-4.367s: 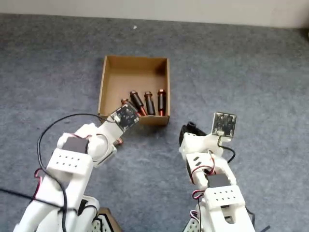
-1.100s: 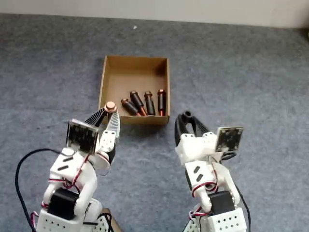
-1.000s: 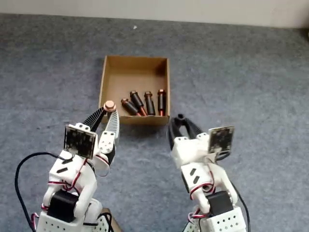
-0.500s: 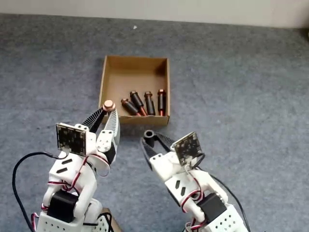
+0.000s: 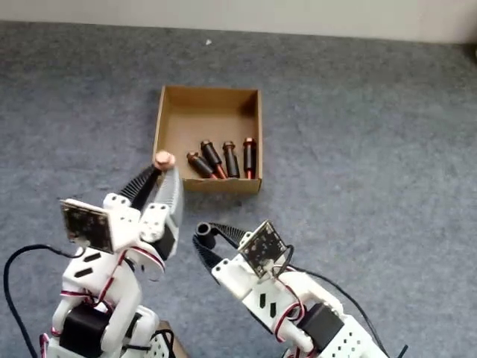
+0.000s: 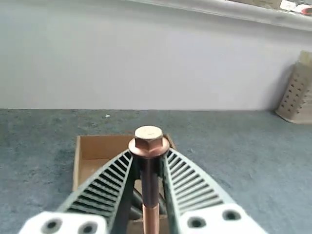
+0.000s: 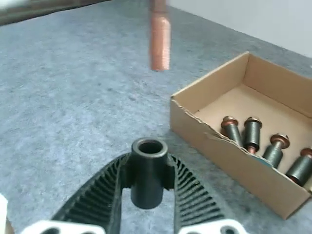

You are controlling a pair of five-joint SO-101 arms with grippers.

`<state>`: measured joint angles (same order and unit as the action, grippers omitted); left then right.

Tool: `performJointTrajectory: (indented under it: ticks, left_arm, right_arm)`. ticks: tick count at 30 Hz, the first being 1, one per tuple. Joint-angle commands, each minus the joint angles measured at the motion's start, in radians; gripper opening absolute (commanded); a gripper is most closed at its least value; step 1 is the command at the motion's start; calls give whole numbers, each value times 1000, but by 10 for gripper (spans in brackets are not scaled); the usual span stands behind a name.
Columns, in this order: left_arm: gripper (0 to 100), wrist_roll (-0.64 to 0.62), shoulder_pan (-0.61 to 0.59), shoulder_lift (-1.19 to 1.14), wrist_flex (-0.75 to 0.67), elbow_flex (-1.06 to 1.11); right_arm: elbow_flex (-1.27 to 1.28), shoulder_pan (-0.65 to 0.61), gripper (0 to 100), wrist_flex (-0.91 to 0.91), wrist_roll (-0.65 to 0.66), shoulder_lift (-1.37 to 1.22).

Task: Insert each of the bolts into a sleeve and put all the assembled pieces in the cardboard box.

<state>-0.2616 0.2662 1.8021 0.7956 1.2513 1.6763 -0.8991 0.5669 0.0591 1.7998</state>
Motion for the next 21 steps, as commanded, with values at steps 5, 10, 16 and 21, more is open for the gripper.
performJointTrajectory:
  ticks: [5, 10, 16, 21]
  left_arm:
    - [7, 58, 173, 15, 35, -51]
    - [7, 69, 243, 15, 92, -77]
    - [7, 69, 246, 13, 106, -81]
    - [7, 71, 245, 12, 103, -67]
  right_arm:
    - [93, -15, 5, 4, 20, 18]
    - [93, 53, 5, -18, 18, 19]
    - [93, 90, 5, -39, 18, 19]
    - [93, 90, 5, -41, 18, 19]
